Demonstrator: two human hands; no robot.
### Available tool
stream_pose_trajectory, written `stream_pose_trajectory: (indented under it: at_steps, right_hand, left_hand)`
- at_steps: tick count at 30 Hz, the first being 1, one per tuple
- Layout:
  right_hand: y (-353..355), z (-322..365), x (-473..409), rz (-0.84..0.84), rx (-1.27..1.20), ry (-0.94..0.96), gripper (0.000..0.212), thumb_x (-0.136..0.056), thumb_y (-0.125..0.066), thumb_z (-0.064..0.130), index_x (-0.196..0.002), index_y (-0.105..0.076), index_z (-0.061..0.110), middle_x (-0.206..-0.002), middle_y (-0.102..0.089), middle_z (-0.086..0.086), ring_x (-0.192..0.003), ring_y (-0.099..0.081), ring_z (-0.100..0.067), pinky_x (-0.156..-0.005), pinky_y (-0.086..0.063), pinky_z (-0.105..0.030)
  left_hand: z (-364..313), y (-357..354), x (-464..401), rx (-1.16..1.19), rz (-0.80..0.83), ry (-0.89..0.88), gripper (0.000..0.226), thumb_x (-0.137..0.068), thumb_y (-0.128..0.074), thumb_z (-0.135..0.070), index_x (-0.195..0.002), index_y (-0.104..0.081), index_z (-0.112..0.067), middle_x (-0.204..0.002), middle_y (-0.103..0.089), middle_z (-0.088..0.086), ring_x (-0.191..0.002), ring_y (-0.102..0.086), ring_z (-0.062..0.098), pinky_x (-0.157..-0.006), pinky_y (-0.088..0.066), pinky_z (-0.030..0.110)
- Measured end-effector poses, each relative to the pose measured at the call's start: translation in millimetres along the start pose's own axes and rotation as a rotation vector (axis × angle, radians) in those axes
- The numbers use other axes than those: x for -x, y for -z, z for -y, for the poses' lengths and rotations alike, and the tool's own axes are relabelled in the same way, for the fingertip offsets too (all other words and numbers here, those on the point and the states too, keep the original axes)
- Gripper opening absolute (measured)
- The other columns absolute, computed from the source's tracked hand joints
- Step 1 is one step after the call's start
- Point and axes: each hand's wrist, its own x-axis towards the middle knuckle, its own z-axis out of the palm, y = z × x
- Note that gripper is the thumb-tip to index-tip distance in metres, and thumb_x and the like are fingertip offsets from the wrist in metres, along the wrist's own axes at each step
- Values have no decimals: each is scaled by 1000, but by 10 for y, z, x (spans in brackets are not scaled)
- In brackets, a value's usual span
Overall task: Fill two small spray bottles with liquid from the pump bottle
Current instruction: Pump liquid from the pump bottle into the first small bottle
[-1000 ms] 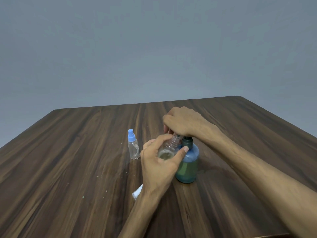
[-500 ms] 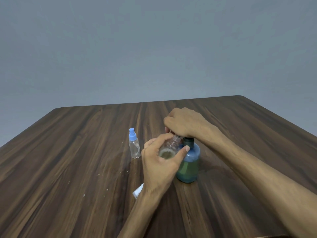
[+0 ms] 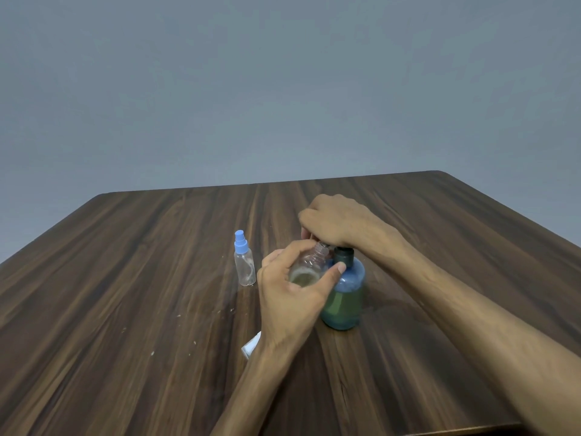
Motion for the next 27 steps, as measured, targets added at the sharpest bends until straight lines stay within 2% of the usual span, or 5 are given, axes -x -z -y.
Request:
stream_pose_trajectory:
  at_steps: [5,9,17,21,27]
  right_hand:
    - [35,-7,14,-126,-77,26,45,-99,-42,35,-93,-79,12,-89,-80,-1,-84,-75,-27,-85,-61,-42]
    - [-11,-8,21,-41,-27,-3,43,-97,-42,34,-94,-80,15,-91,-80,0,-87,-73,-25,-81,-58,-39]
    - [-13,-5,6,-42,-12,-8,41,-96,-44,33,-93,-80,15,-91,-79,-2,-86,-72,-25,-79,-57,-39]
    - [29,-1,1,-93,-75,9,42,-94,-44,34,-91,-79,14,-85,-80,0,-85,-76,-26,-85,-62,-46]
    - [12,9,12,-25,-58,-30,39,-91,-45,34,-94,-79,14,-90,-80,-2,-85,-73,-27,-80,-59,-39]
  left_hand:
    - [6,1,5,1,-13,3,39,-73,-88,-52,-107,-77,-36,-98,-81,-9,-105,-76,34,-90,-63,56]
    - [21,-6,-7,-12,-7,4,39,-74,-88,-52,-109,-76,-37,-101,-82,-10,-107,-76,35,-92,-63,56]
    - [51,1,-9,-19,-13,-6,41,-76,-88,-52,-108,-80,-28,-101,-81,-8,-106,-76,35,-90,-64,56]
    - [37,6,1,-20,-6,-16,38,-76,-88,-52,-108,-76,-36,-99,-81,-11,-105,-76,33,-90,-63,57]
    - [64,-1,0,2,-18,20,41,-73,-90,-52,-107,-80,-32,-102,-82,-4,-106,-76,37,-91,-64,57]
